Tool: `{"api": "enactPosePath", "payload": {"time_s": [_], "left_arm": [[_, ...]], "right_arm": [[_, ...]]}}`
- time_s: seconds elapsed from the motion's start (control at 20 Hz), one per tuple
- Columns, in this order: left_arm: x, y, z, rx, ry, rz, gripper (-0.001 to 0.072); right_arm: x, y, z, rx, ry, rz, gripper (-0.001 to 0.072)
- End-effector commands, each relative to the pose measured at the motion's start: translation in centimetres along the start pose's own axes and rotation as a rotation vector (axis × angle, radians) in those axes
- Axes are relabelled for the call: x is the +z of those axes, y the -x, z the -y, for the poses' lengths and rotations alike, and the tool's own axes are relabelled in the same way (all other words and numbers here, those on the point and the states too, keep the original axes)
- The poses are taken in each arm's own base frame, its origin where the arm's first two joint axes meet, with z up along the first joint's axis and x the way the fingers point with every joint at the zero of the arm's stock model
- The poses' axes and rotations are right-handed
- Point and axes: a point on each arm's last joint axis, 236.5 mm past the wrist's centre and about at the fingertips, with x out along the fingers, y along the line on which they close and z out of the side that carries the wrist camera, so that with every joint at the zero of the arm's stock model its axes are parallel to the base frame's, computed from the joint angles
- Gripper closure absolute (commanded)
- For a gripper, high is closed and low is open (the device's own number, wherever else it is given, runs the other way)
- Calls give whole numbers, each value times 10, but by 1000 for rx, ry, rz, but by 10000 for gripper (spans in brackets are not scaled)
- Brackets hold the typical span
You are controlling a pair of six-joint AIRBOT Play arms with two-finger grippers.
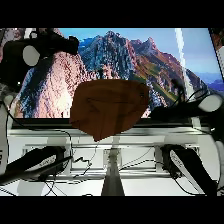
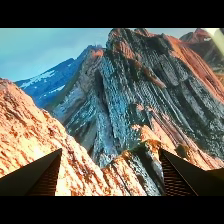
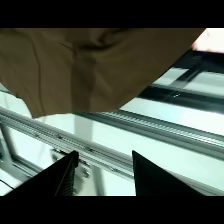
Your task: Fold the clothes and pants, and hang the long-sleeved shirts on hangers.
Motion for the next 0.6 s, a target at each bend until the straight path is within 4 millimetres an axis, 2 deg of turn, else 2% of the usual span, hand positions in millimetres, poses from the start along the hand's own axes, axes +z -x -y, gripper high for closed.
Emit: {"api": "enactPosePath", "payload": {"time_s": [0.0, 0.1, 0.2, 0.4, 0.55], "left_arm": [[0, 0, 0, 0, 0, 0, 11], [0, 0, 0, 0, 0, 0, 10], [0, 0, 0, 0, 0, 0, 11], [0, 0, 0, 0, 0, 0, 10], [0, 0, 0, 0, 0, 1, 11]], "right_arm": [[-9, -50, 15, 137, -245, 45, 322], [-12, -60, 26, 123, -287, 47, 321], [-11, -65, 32, 111, -311, 39, 254], [-4, -80, 50, 71, -394, 23, 261], [-7, -93, 50, 88, -402, -21, 267]]}}
